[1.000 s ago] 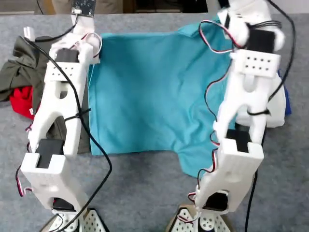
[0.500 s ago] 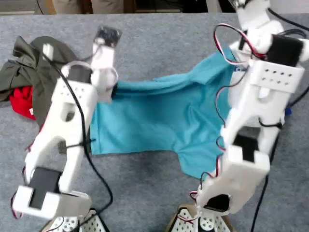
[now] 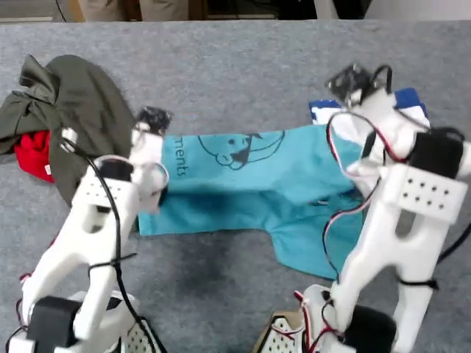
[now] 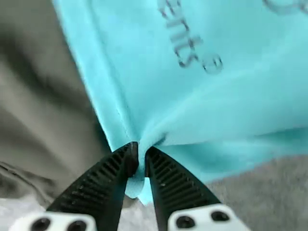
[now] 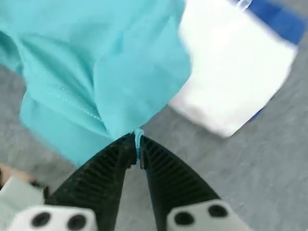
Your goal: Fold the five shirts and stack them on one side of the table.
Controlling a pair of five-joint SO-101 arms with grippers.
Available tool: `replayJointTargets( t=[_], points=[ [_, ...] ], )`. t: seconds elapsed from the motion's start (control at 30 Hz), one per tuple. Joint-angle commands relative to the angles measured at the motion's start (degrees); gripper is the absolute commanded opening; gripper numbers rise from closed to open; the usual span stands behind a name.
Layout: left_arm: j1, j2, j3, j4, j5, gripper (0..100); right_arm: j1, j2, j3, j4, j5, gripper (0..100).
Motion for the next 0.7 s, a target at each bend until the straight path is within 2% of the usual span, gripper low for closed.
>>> replayJointTargets(
  t=[0.0, 0.2, 0.33, 0.47, 0.67],
  points=[
    [1.4, -4.5, 3.8, -0.9, -0.2, 2, 3.6, -5.1, 5.4, 0.0, 2.9, 0.2],
    [-3.2, -7.9, 6.3, -1.5, -0.4, 2, 7.2, -12.1, 13.6, 1.7, 8.1, 0.2],
    [-5.5, -7.9, 6.3, -1.4, -3.6, 2, 8.2, -16.0, 20.4, 2.3, 10.5, 0.2],
    [-4.7, -8.3, 8.1, -1.4, -3.7, 2, 11.2, -17.5, 24.8, 0.5, 12.8, 0.2],
    [0.8, -8.3, 12.9, -1.6, -3.6, 2, 14.5, -17.3, 27.1, 0.3, 14.9, 0.2]
  ],
)
